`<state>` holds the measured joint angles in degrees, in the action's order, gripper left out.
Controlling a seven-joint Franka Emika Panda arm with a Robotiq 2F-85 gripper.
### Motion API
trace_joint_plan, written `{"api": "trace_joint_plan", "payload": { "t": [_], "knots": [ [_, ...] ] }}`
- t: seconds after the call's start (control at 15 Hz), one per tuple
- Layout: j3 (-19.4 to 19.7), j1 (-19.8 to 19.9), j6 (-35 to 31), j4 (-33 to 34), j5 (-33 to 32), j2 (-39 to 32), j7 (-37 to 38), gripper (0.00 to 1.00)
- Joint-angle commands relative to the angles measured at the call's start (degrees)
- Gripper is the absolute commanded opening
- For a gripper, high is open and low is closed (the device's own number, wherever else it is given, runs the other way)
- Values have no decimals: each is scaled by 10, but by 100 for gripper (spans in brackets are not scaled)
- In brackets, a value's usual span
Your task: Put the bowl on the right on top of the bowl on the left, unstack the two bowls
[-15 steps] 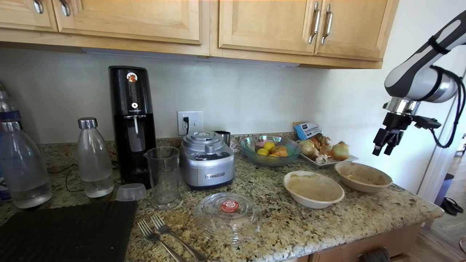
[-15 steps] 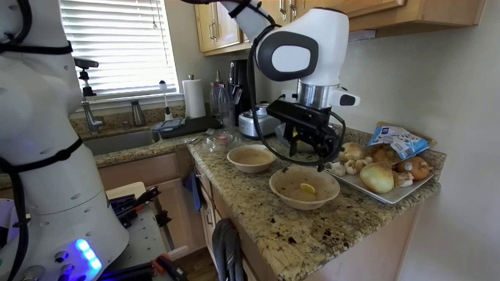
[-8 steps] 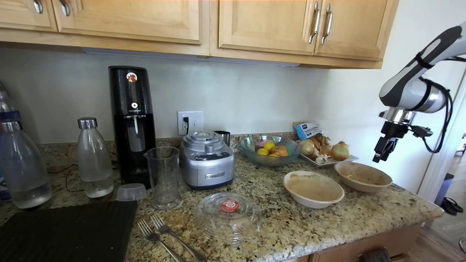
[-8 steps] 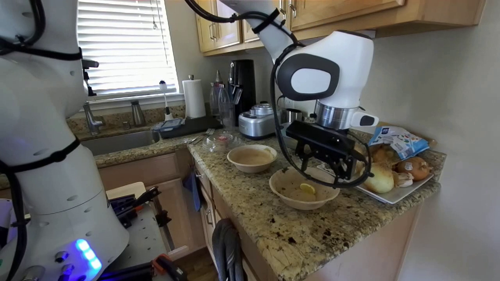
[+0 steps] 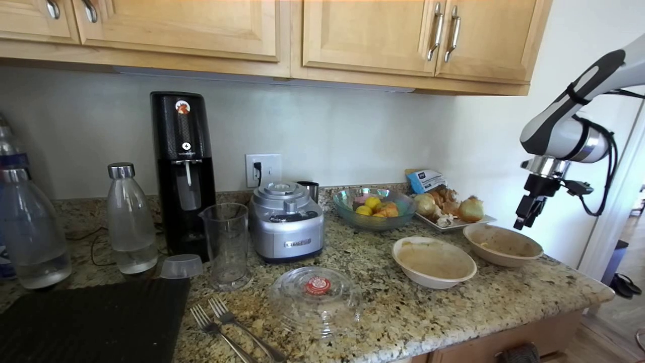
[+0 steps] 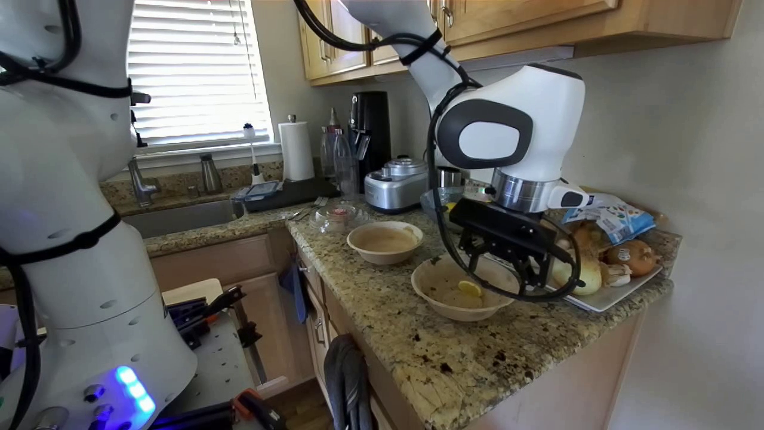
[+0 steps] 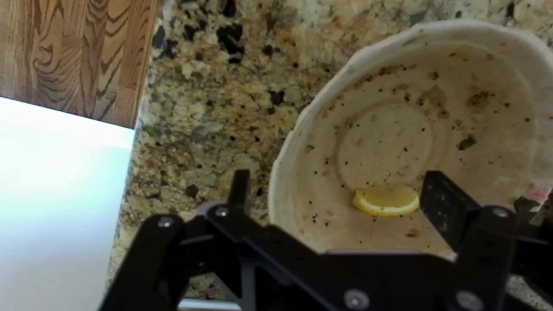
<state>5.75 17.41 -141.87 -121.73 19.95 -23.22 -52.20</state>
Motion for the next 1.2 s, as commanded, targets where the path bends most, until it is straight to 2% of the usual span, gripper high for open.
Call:
{"api": "trace_joint_plan", "payload": {
  "t": [0.0,0.4,0.47,0.53,0.6,0.67,0.87,1.13],
  "knots": [
    [-16,17,5,7,-6,-4,1,100],
    [-40,51,2,51,19,-43,-39,100],
    [-43,57,1,58,18,-50,-46,99],
    [-45,62,3,65,16,-58,-50,92],
    [-46,66,3,72,14,-64,-51,92],
    [-49,72,11,79,15,-70,-57,87],
    [-57,85,22,93,17,-82,-63,61],
    [-62,91,33,103,14,-91,-60,34]
  ]
}}
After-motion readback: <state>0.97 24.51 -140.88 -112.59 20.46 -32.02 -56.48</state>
